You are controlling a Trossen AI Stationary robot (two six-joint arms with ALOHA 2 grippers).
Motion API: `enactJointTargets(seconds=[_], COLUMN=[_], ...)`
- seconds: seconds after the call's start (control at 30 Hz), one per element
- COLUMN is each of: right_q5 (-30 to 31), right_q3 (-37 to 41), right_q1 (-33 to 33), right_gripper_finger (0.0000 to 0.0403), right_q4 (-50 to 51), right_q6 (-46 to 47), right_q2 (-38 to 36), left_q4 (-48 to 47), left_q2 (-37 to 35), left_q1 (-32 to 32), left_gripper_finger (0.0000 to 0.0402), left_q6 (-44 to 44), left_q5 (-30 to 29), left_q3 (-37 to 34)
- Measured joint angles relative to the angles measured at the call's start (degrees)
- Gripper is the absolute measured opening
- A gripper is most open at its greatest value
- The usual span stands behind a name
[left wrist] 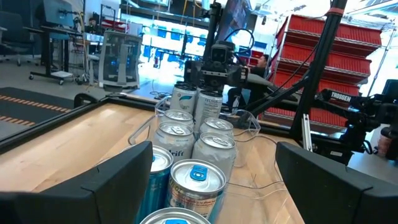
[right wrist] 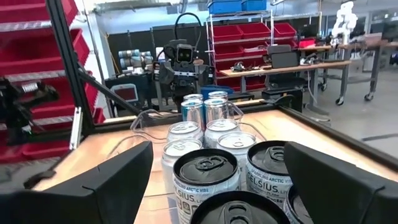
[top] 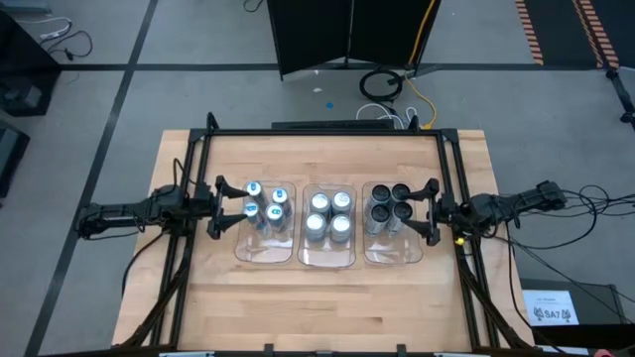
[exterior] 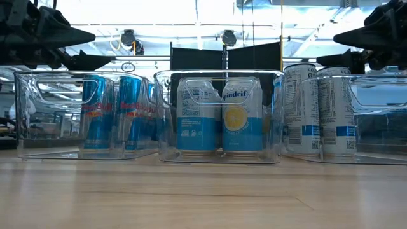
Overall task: Sort soda cans
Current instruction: Return to Home Position
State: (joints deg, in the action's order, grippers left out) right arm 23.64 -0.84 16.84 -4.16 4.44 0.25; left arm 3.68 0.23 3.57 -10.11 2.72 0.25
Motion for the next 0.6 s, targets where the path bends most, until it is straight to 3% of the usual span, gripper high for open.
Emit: enactJointTargets(seconds=[0.23,0.6], right_q5=[0.00,0.02], right_q3=[0.00,0.00], right_q1=[0.00,0.00], right_gripper_finger=[0.0354,0.0354], right_q4=[-0.01,-0.17], right_q6=[5.43,5.83], right_q2=[0.00,0.00], left_q4=[0.00,0.00], left_q2=[0.00,0.00], left_q1=[0.00,0.00], left_gripper_finger=[0.0350,0.0350], left_q6=[0.00,0.00], left_q5=[0.00,0.01], left_q3=[0.00,0.00])
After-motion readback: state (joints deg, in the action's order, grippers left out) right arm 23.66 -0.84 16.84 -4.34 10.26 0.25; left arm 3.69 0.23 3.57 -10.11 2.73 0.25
